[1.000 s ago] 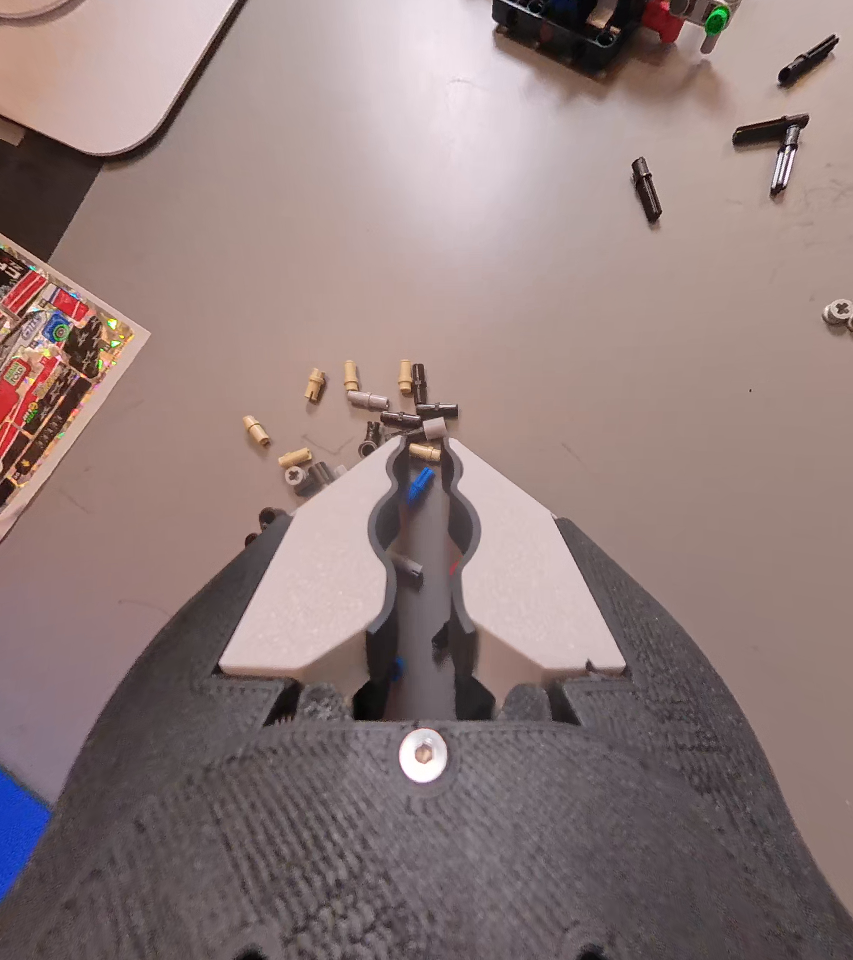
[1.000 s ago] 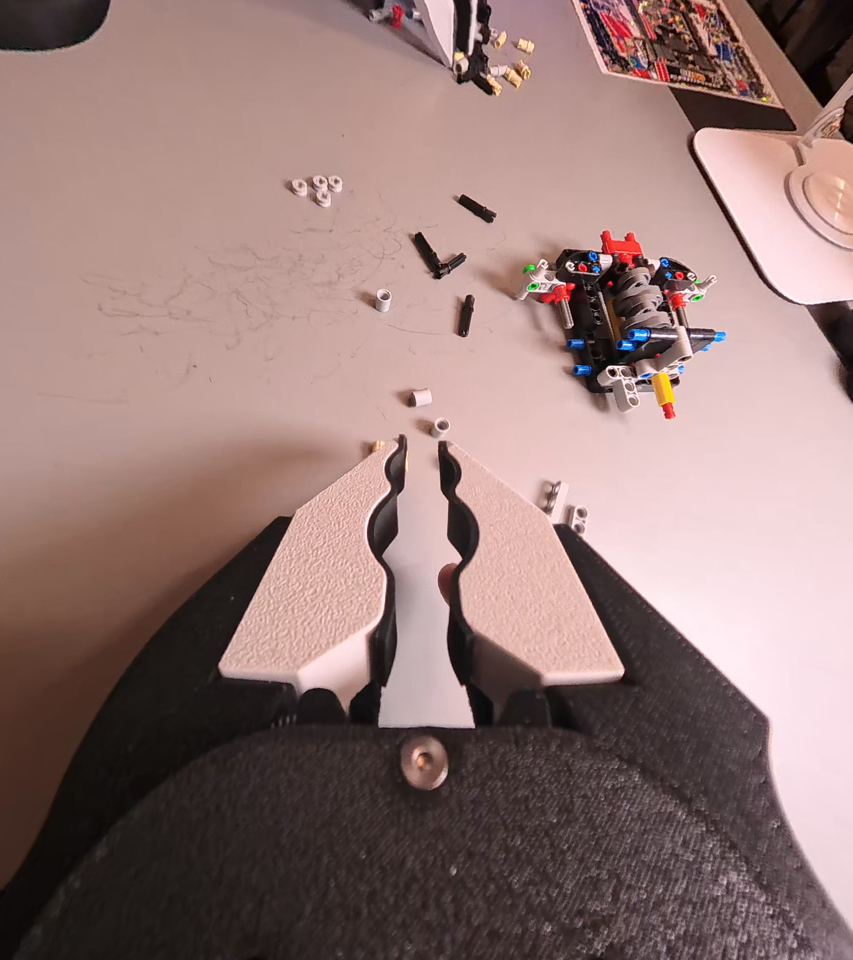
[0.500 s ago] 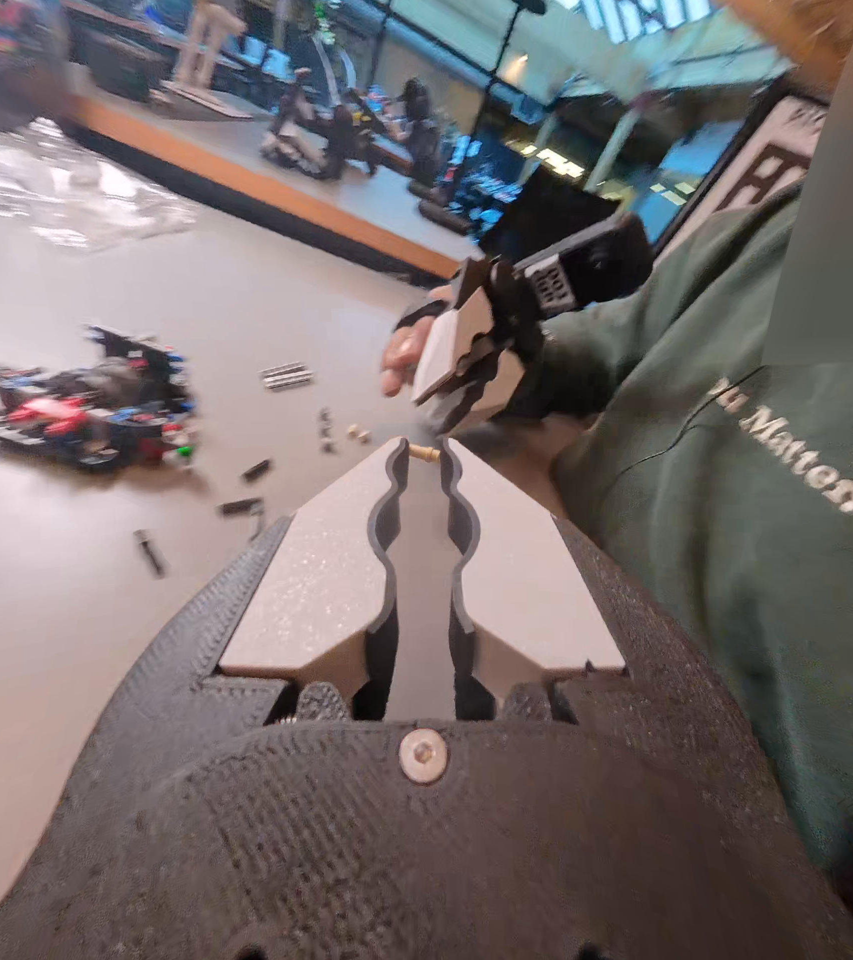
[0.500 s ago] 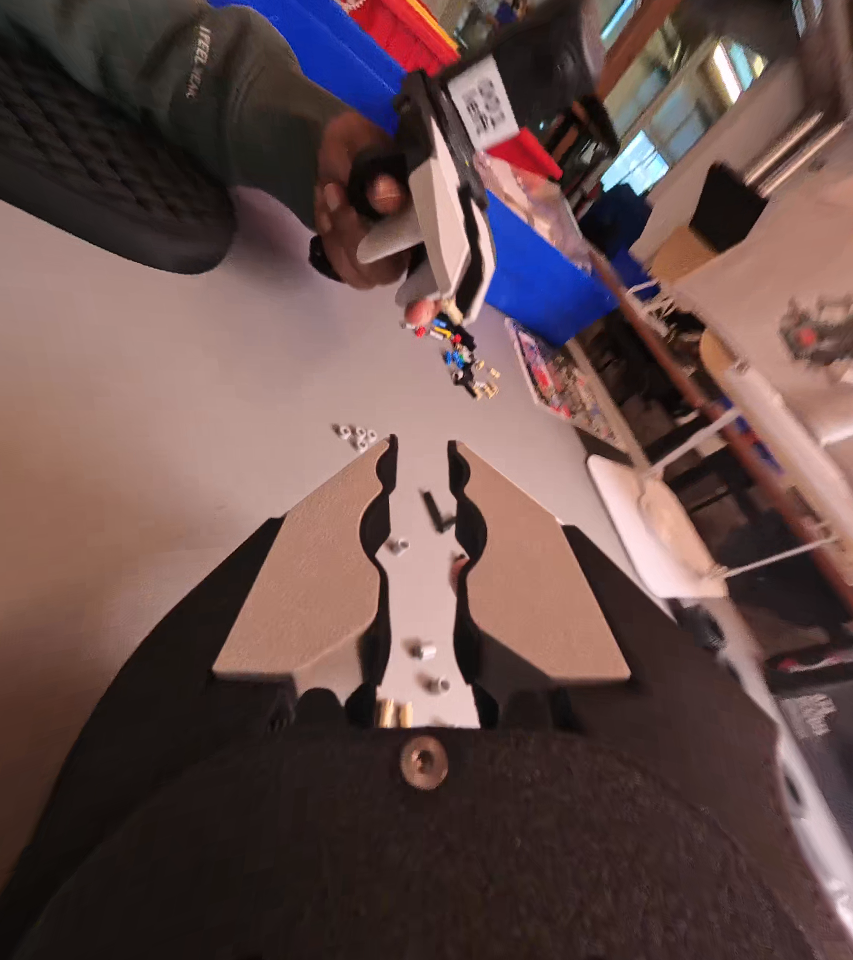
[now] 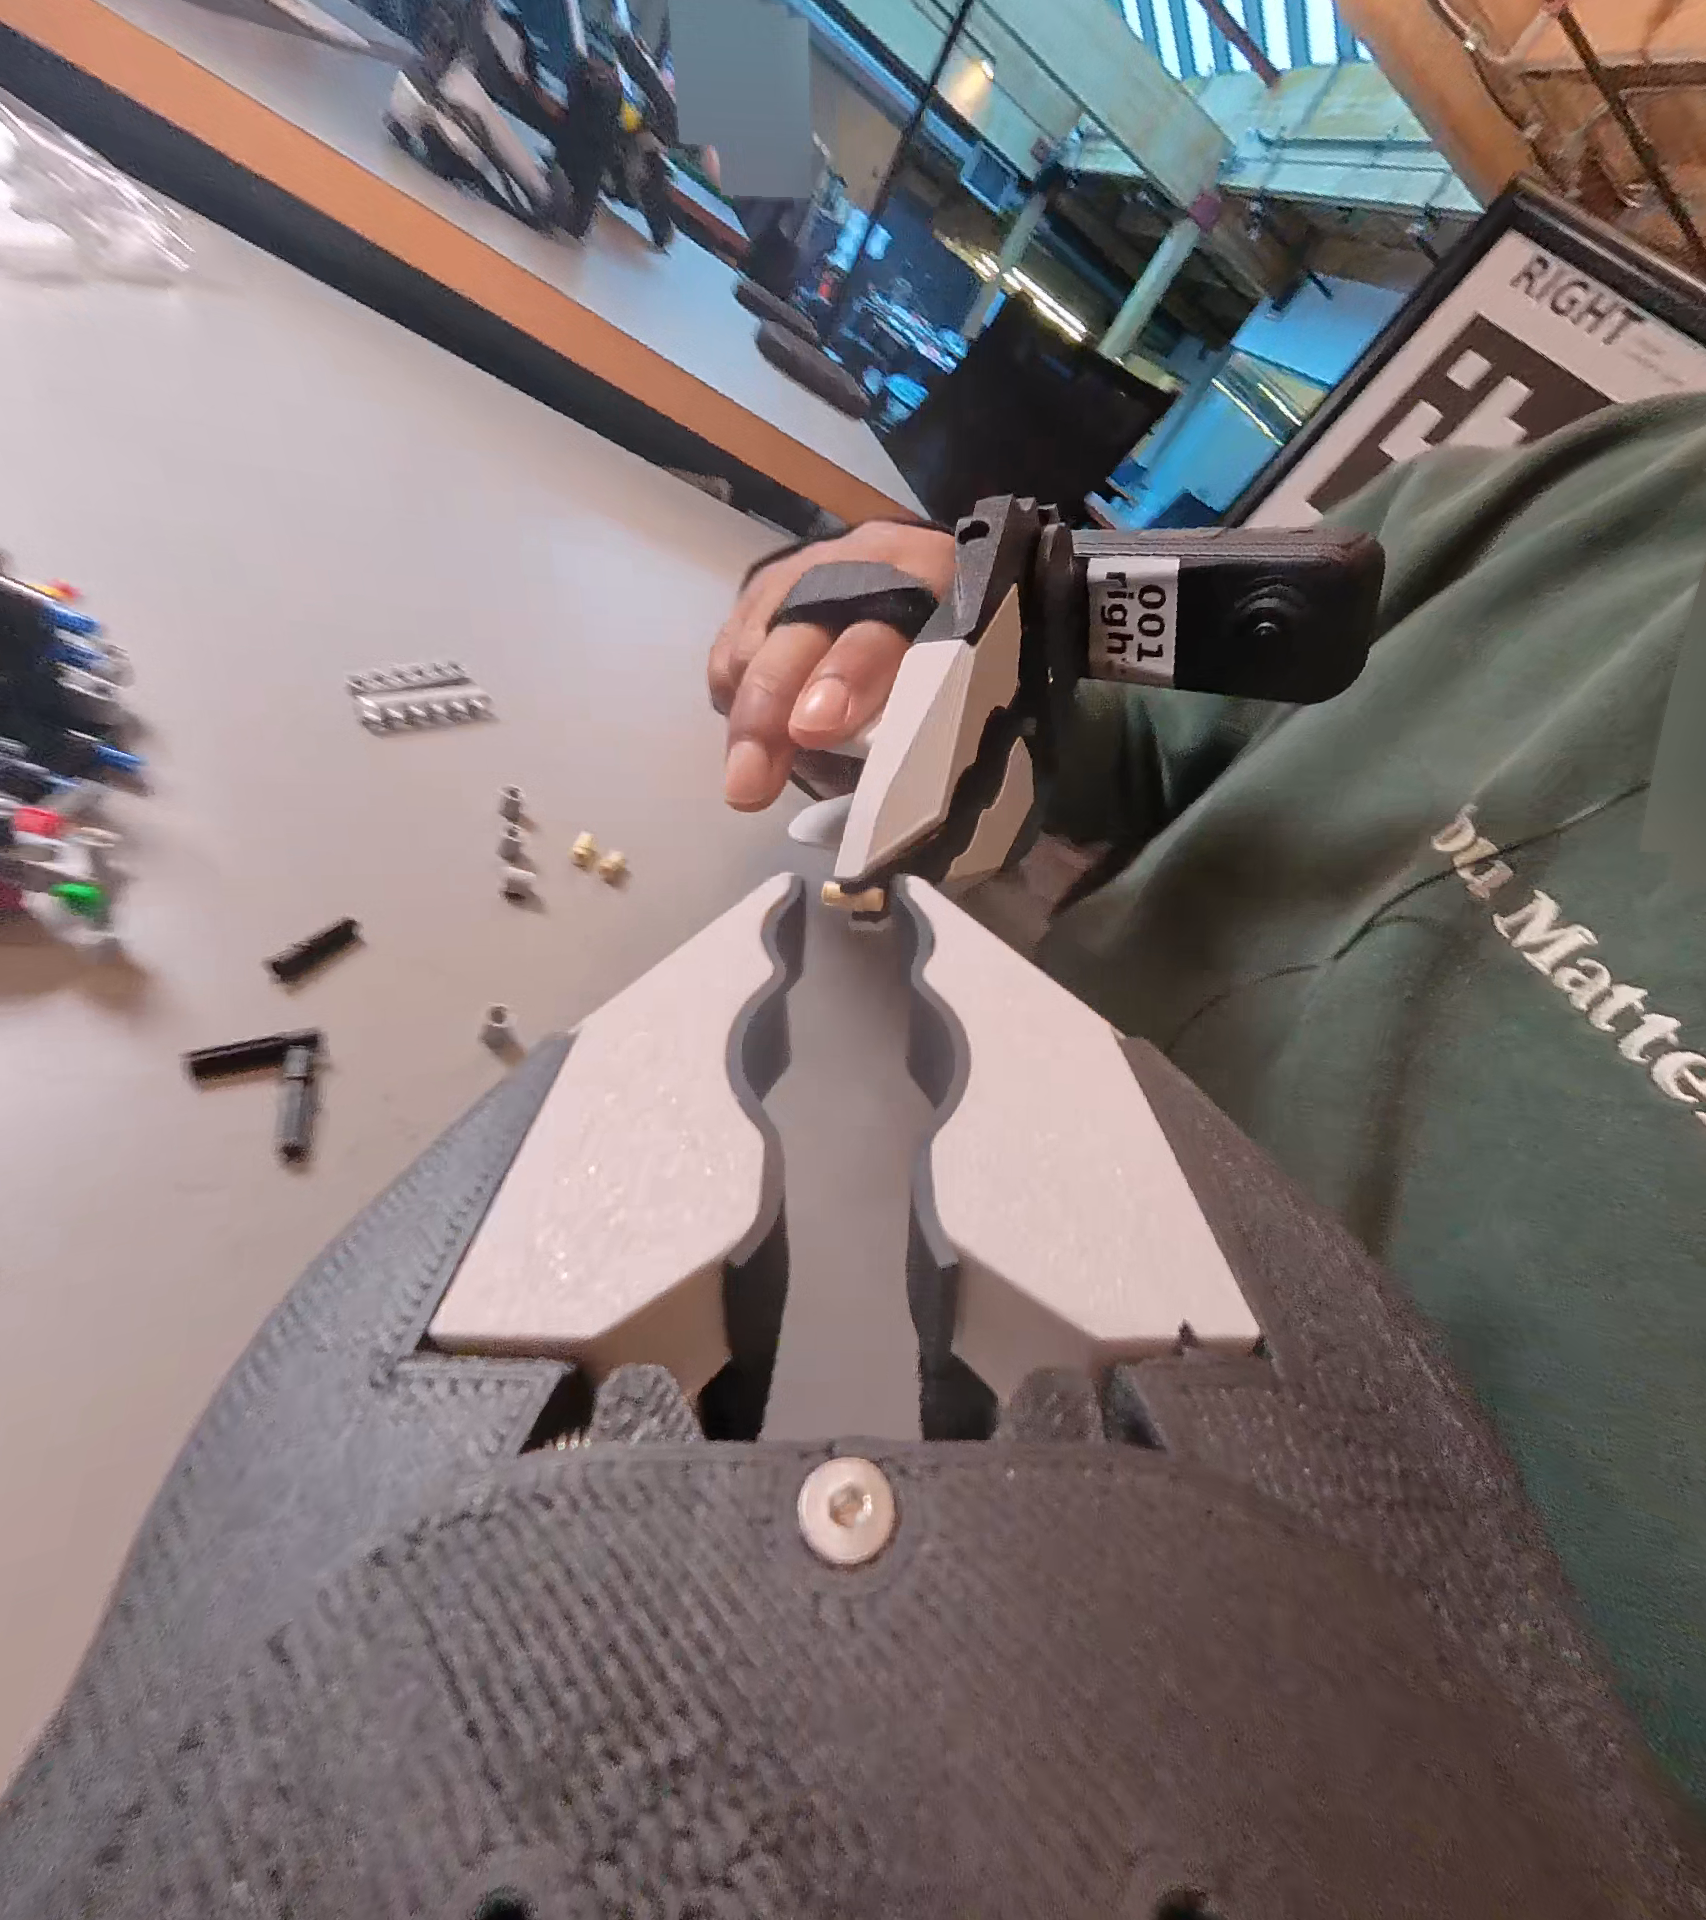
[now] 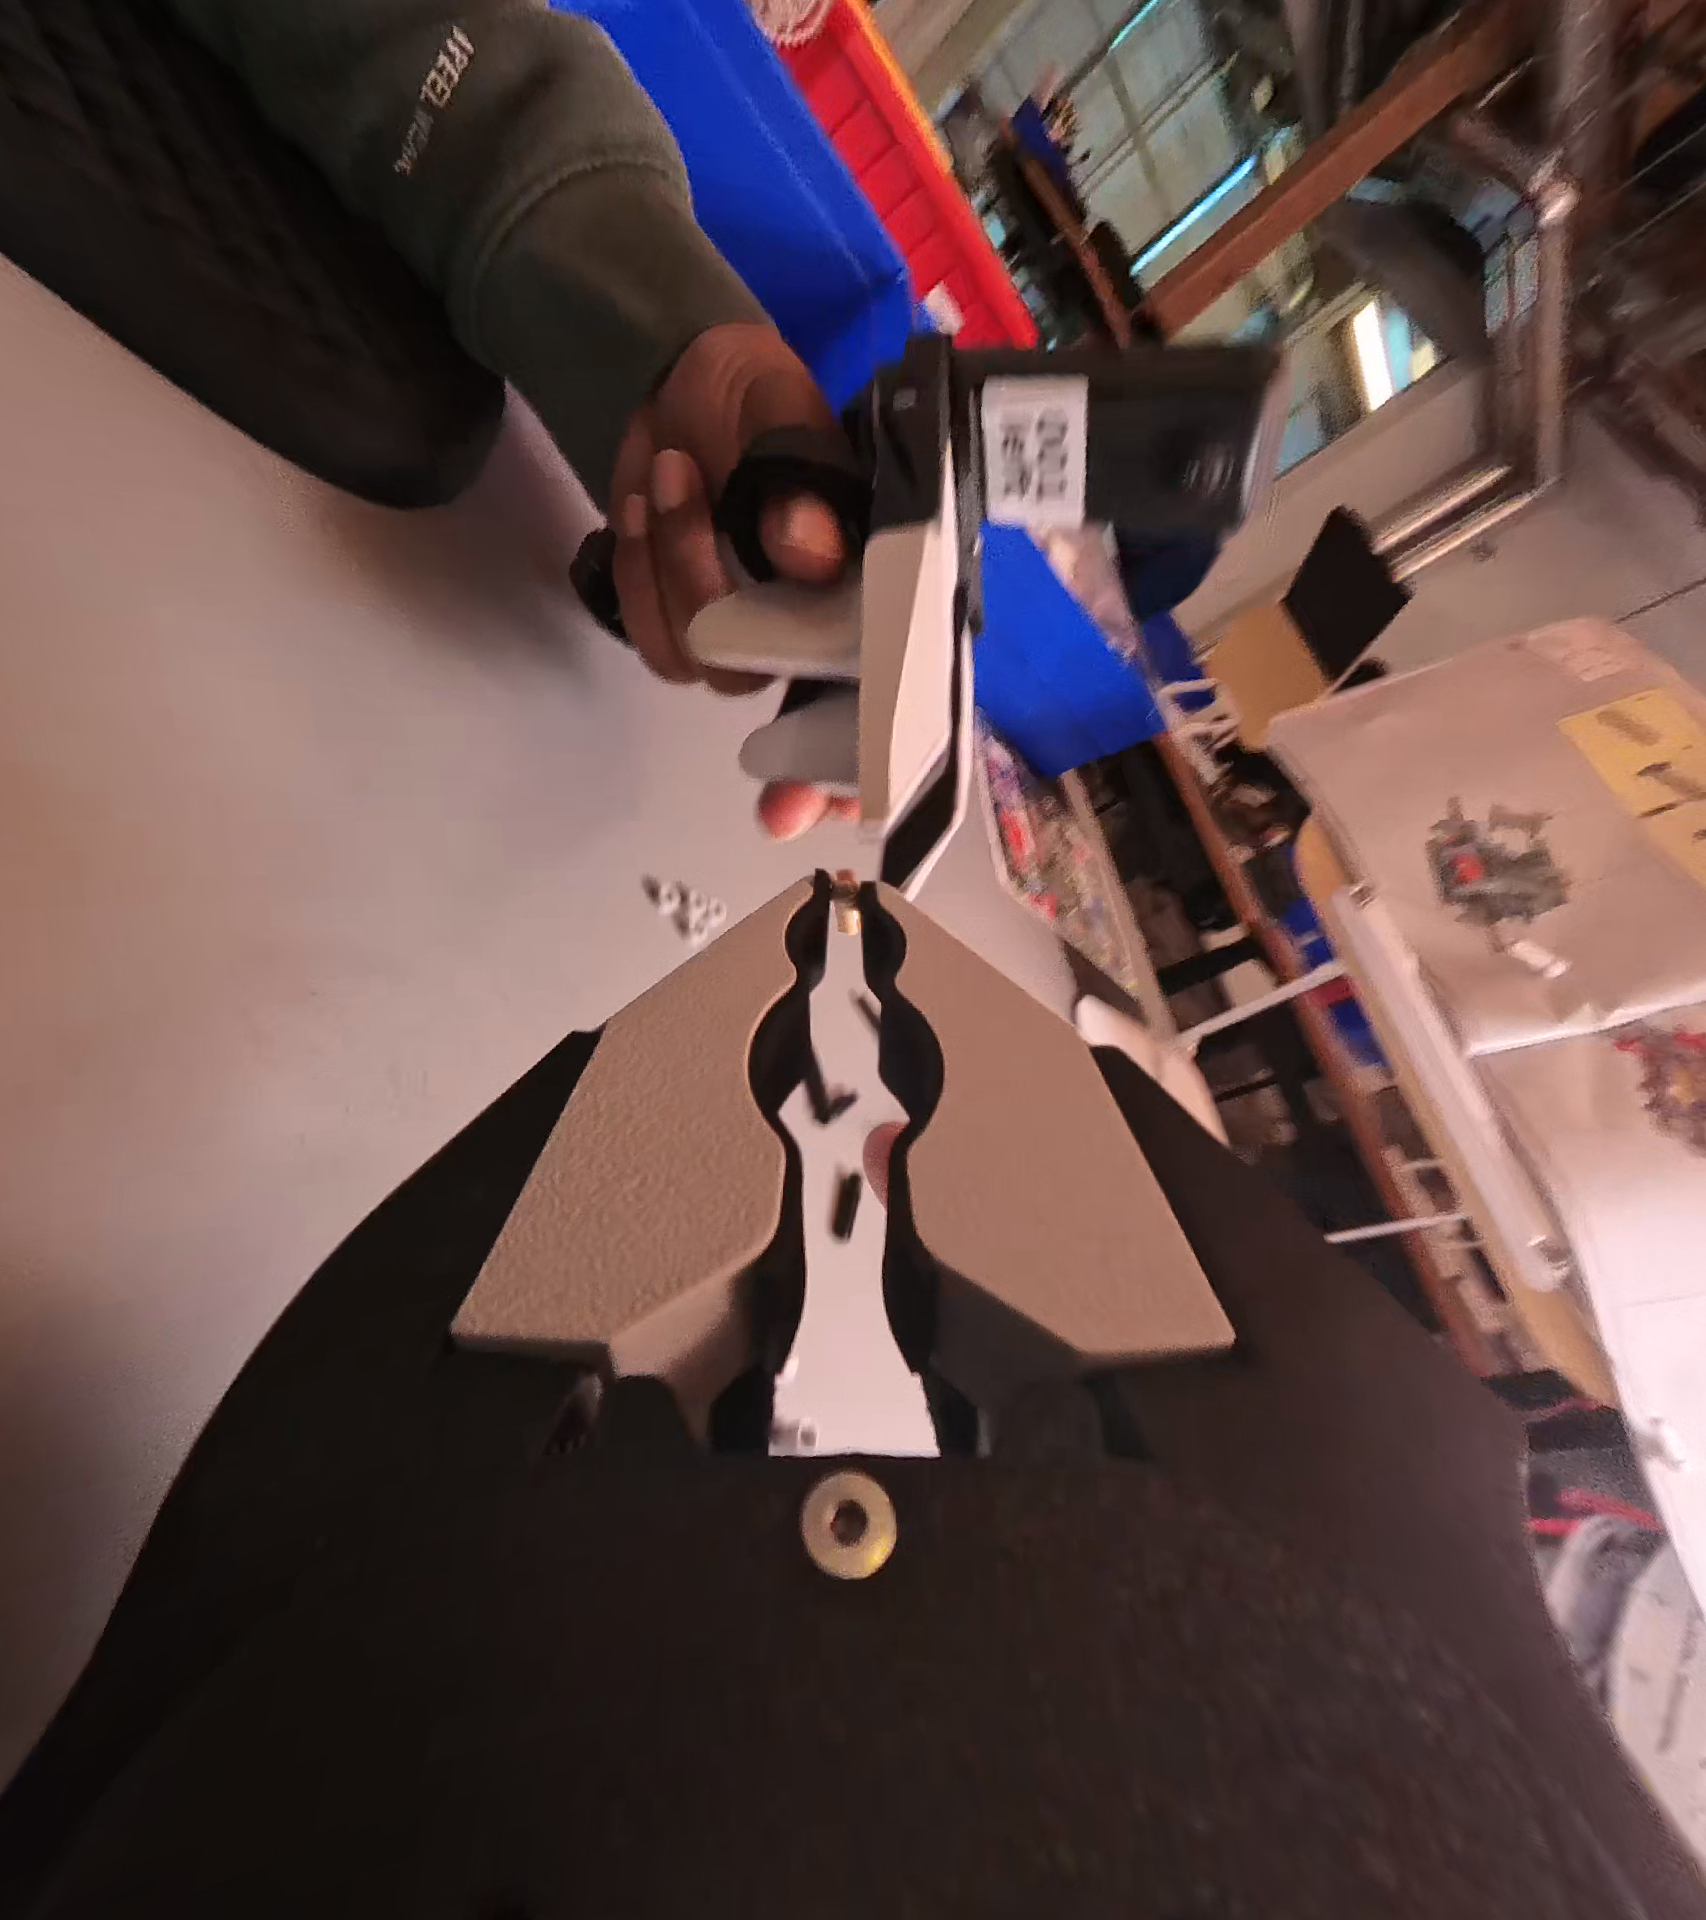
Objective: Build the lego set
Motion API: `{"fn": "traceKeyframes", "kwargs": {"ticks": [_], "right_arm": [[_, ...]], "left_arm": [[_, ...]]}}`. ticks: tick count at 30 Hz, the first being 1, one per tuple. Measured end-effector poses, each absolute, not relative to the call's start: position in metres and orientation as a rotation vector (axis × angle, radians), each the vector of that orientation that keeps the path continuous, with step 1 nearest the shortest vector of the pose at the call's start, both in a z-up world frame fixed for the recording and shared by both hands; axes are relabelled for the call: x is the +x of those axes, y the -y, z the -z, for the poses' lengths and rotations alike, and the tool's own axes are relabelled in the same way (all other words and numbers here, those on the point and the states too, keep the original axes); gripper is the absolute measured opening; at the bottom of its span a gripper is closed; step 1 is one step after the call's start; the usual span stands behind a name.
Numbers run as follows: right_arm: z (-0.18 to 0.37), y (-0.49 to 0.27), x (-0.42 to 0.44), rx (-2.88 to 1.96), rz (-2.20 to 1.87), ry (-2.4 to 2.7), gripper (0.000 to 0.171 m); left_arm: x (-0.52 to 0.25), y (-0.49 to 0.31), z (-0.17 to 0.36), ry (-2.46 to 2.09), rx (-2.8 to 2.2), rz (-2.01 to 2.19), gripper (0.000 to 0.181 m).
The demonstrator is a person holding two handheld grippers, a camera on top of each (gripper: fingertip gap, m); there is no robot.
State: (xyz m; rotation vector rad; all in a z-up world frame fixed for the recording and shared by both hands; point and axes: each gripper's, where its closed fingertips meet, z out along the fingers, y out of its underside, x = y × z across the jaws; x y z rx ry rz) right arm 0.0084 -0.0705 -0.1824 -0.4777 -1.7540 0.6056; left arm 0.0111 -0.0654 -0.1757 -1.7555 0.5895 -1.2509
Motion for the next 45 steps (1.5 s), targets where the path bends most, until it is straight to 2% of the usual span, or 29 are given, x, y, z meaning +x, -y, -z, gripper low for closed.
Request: {"fn": "traceKeyframes", "kwargs": {"ticks": [3, 6, 10, 14, 24, 28, 36, 45], "right_arm": [[0.214, 0.022, 0.028, -0.789, -0.594, 1.965, 0.003], [0.249, -0.014, 0.067, -1.144, -0.656, 2.117, 0.002], [0.265, -0.019, 0.084, -1.268, -0.672, 2.187, 0.003], [0.270, -0.019, 0.084, -1.306, -0.668, 2.198, 0.003], [0.261, -0.020, 0.082, -1.261, -0.679, 2.154, 0.011], [0.246, -0.024, 0.078, -1.234, -0.717, 2.076, 0.010], [0.244, -0.030, 0.078, -1.246, -0.716, 2.029, 0.010], [0.246, -0.031, 0.077, -1.257, -0.728, 2.023, 0.010]], "left_arm": [[-0.030, 0.046, 0.164, -0.473, -1.731, 1.072, 0.028], [-0.098, 0.028, 0.172, -0.350, -1.791, 0.704, 0.027], [-0.172, 0.024, 0.190, -0.159, -1.883, 0.444, 0.026], [-0.208, 0.030, 0.211, -0.103, -1.998, 0.282, 0.025], [-0.237, 0.038, 0.249, -0.250, -2.213, -0.037, 0.025], [-0.244, 0.028, 0.250, -0.294, -2.232, -0.100, 0.018], [-0.259, 0.008, 0.263, -0.268, -2.362, -0.111, 0.019], [-0.261, 0.011, 0.272, -0.216, -2.413, -0.085, 0.009]]}}
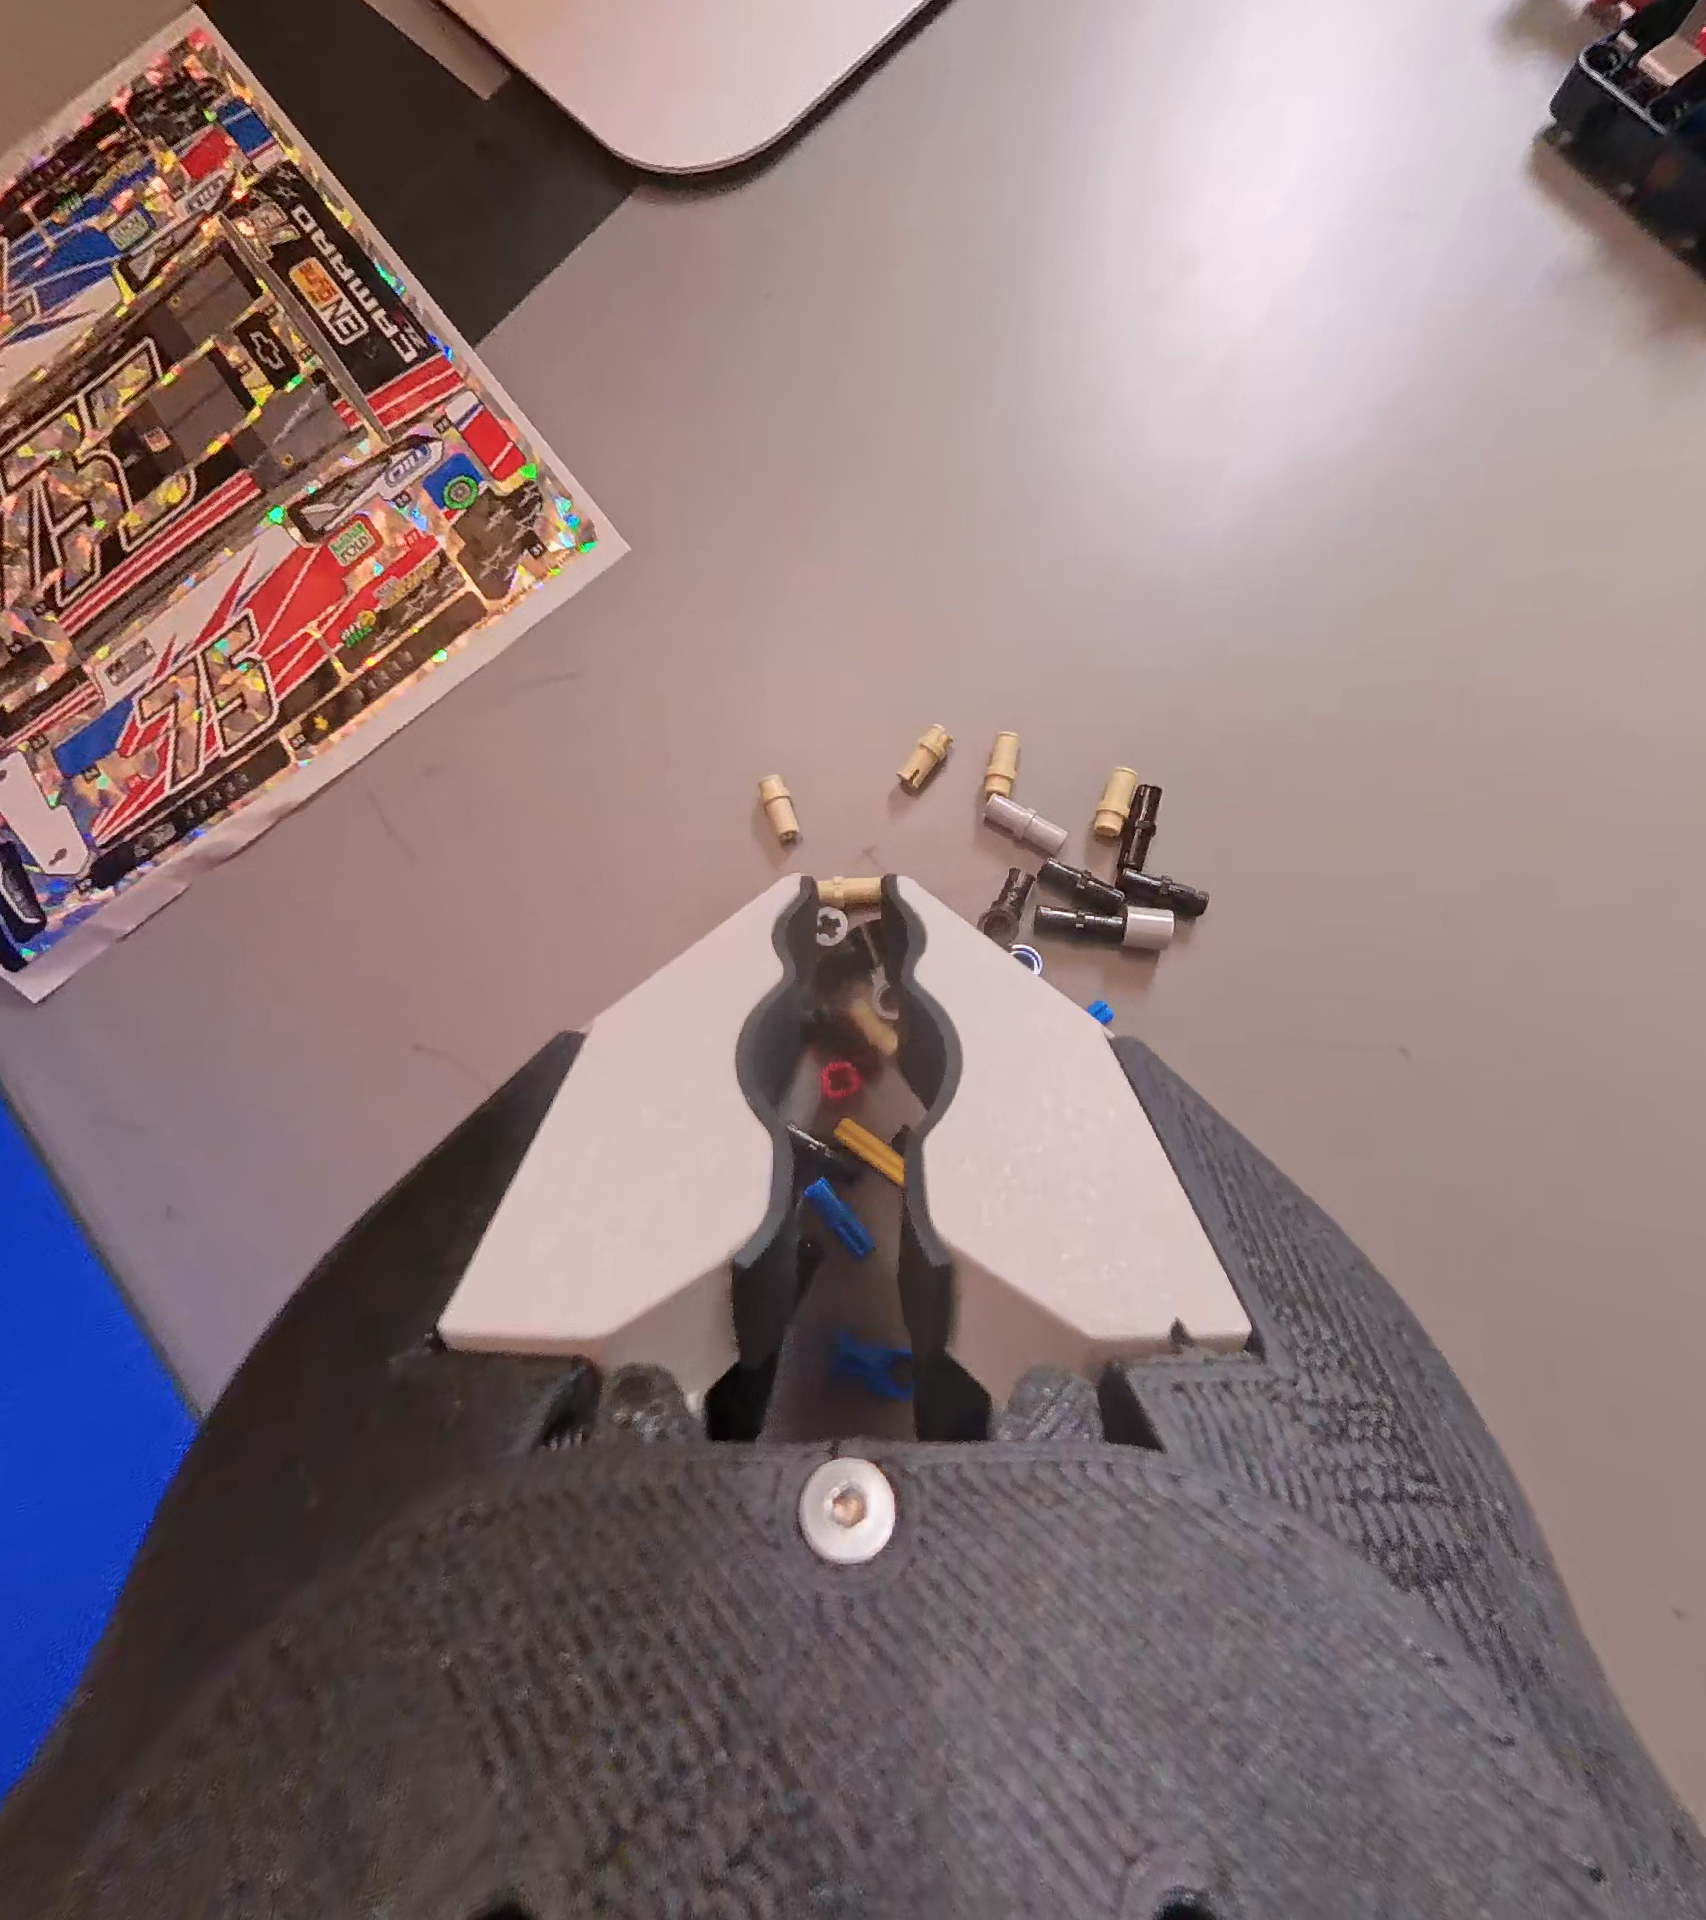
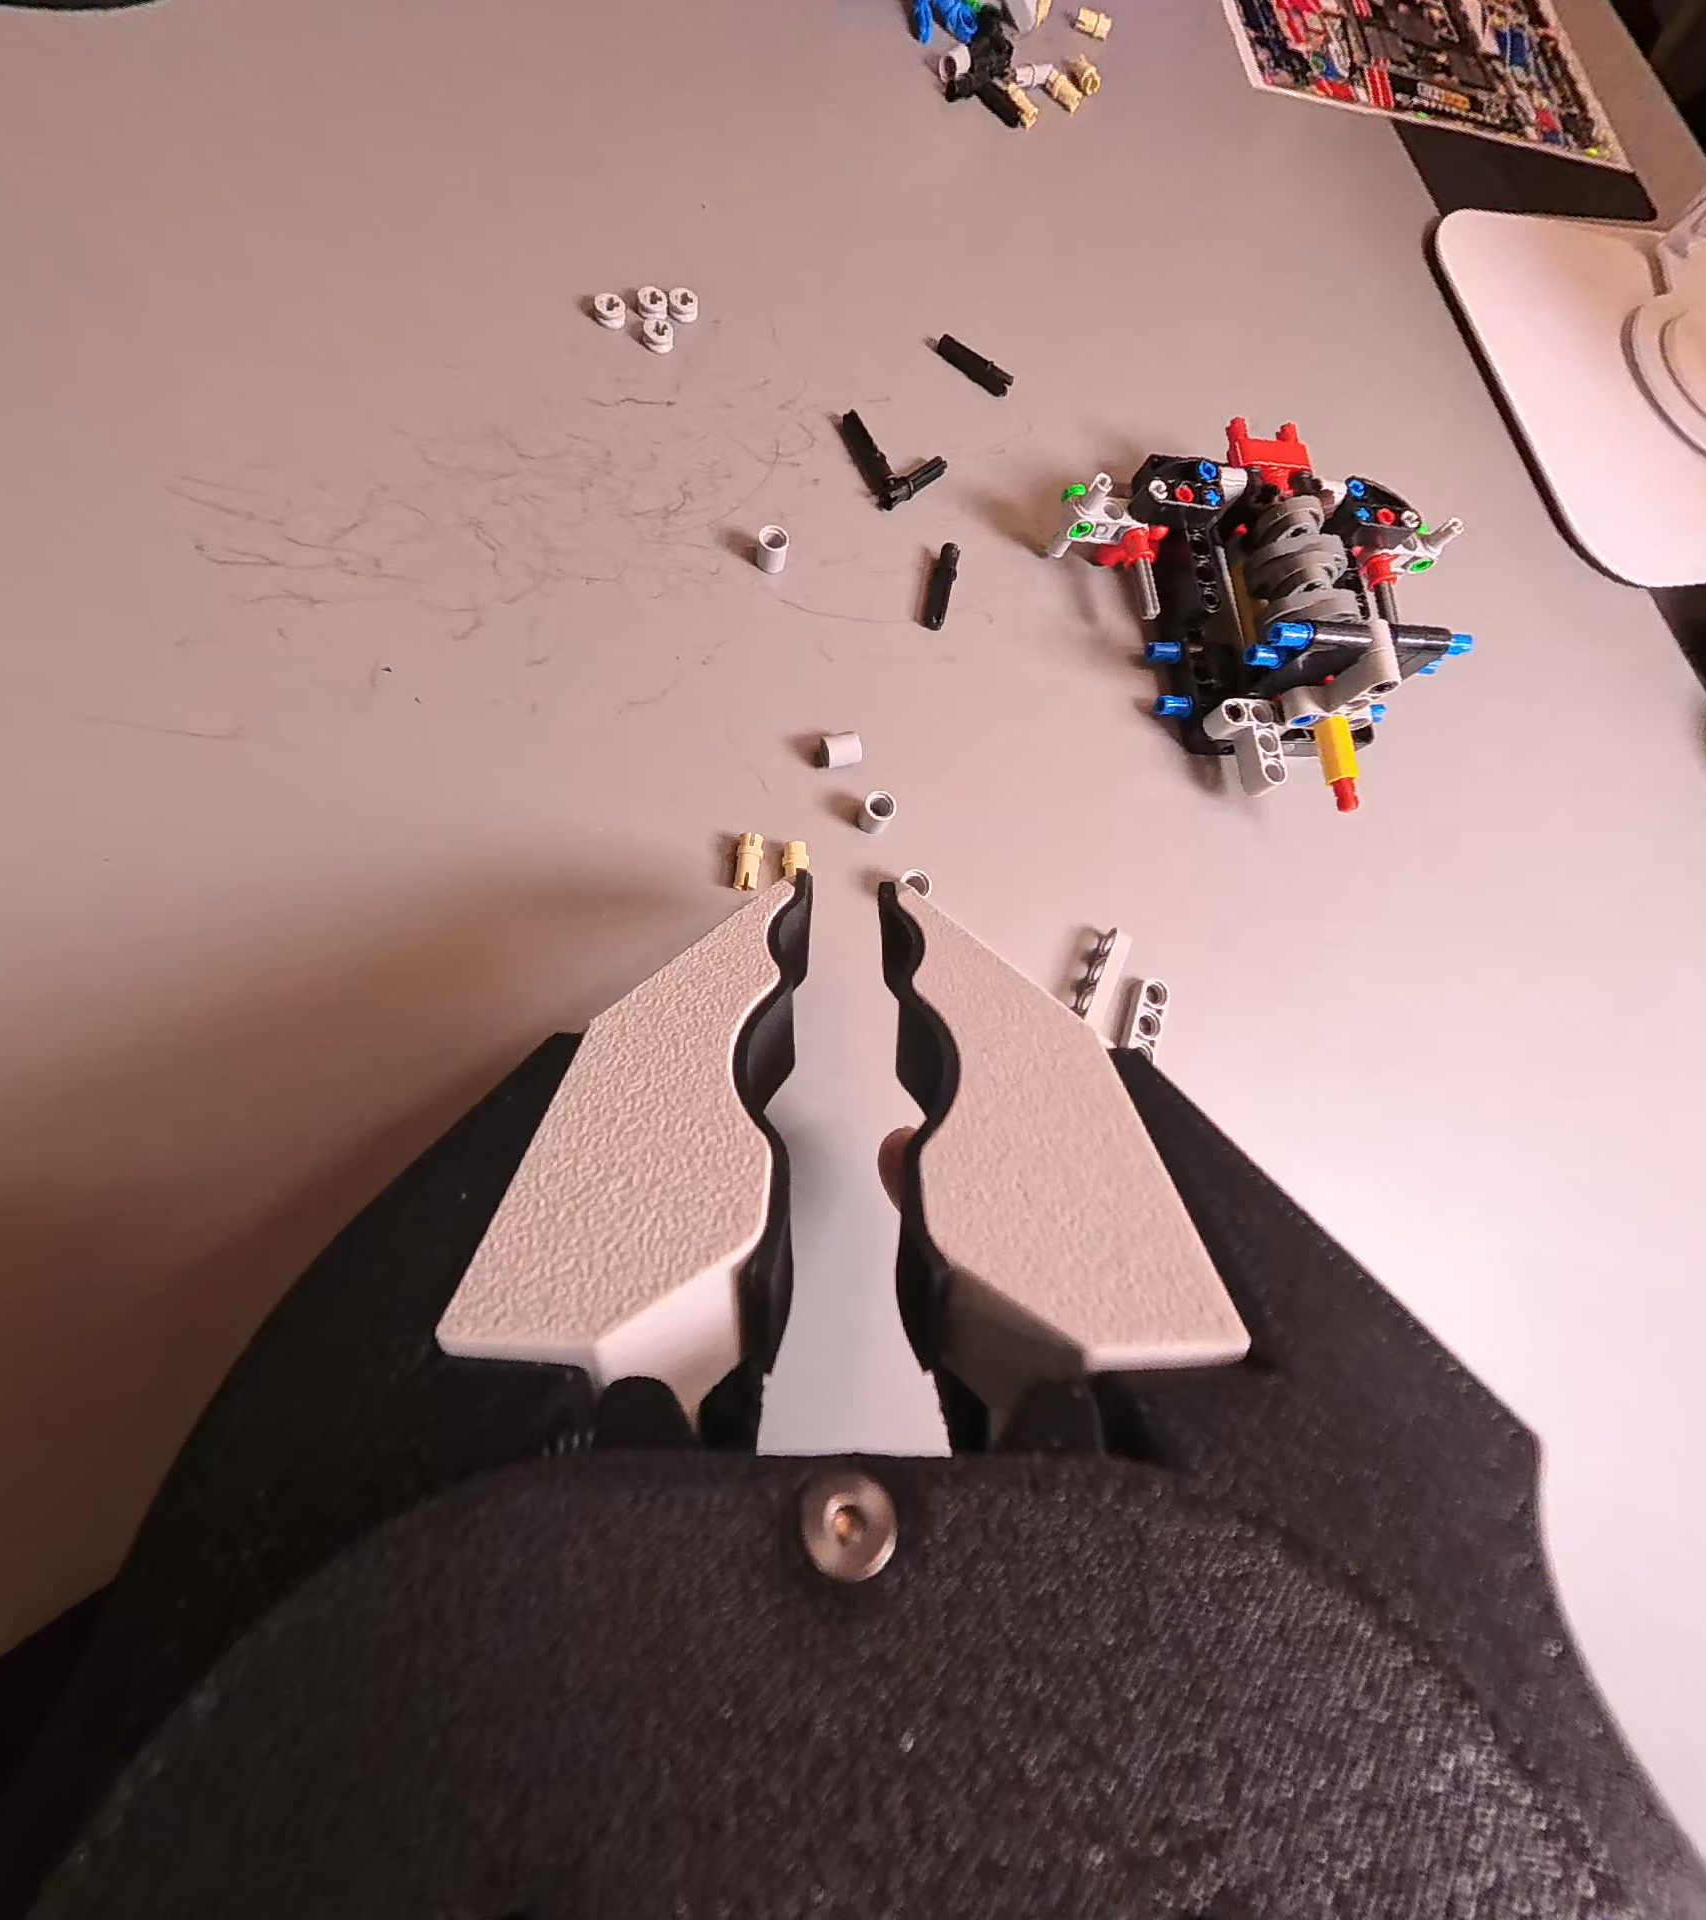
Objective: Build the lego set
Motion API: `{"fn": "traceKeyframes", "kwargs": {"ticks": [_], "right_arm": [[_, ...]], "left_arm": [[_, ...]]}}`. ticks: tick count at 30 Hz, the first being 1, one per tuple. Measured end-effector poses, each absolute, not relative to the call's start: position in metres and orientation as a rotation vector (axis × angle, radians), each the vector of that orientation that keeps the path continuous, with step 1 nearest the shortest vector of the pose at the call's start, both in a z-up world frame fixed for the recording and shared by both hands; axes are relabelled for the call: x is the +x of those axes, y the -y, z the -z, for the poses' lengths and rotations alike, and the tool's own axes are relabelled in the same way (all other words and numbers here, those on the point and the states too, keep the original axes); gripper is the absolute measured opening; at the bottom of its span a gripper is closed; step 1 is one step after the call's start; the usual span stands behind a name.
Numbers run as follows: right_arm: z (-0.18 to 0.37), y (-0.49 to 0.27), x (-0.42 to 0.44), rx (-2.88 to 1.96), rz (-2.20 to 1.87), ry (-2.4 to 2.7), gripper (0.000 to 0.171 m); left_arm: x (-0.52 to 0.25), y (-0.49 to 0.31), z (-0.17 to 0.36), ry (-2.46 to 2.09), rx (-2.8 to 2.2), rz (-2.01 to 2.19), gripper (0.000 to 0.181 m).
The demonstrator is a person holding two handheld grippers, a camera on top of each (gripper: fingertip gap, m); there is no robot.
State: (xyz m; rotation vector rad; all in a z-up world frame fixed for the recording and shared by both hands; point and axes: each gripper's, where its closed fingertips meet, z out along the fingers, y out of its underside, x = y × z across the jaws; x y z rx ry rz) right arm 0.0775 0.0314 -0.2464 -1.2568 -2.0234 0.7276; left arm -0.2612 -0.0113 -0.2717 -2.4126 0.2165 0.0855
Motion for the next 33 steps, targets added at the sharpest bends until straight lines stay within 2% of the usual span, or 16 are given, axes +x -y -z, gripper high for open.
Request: {"fn": "traceKeyframes", "kwargs": {"ticks": [7, 12, 18, 22, 29, 33], "right_arm": [[0.242, -0.030, 0.073, -1.240, -0.738, 1.989, 0.010], [0.228, -0.019, 0.057, -1.121, -0.770, 1.909, 0.010], [0.192, 0.014, 0.029, -0.832, -0.777, 1.739, 0.013], [0.172, 0.041, 0.019, -0.647, -0.724, 1.655, 0.014], [0.163, 0.063, 0.017, -0.531, -0.695, 1.626, 0.010], [0.165, 0.065, 0.018, -0.504, -0.669, 1.639, 0.002]], "left_arm": [[-0.262, 0.010, 0.269, -0.243, -2.388, -0.144, 0.009], [-0.239, 0.007, 0.232, -0.327, -2.234, -0.182, 0.009], [-0.083, 0.028, 0.159, -0.450, -1.856, 0.653, 0.009], [-0.005, 0.051, 0.146, -0.530, -1.761, 1.002, 0.009], [0.030, 0.061, 0.162, -0.562, -1.789, 1.141, 0.009], [0.032, 0.061, 0.163, -0.552, -1.791, 1.161, 0.009]]}}
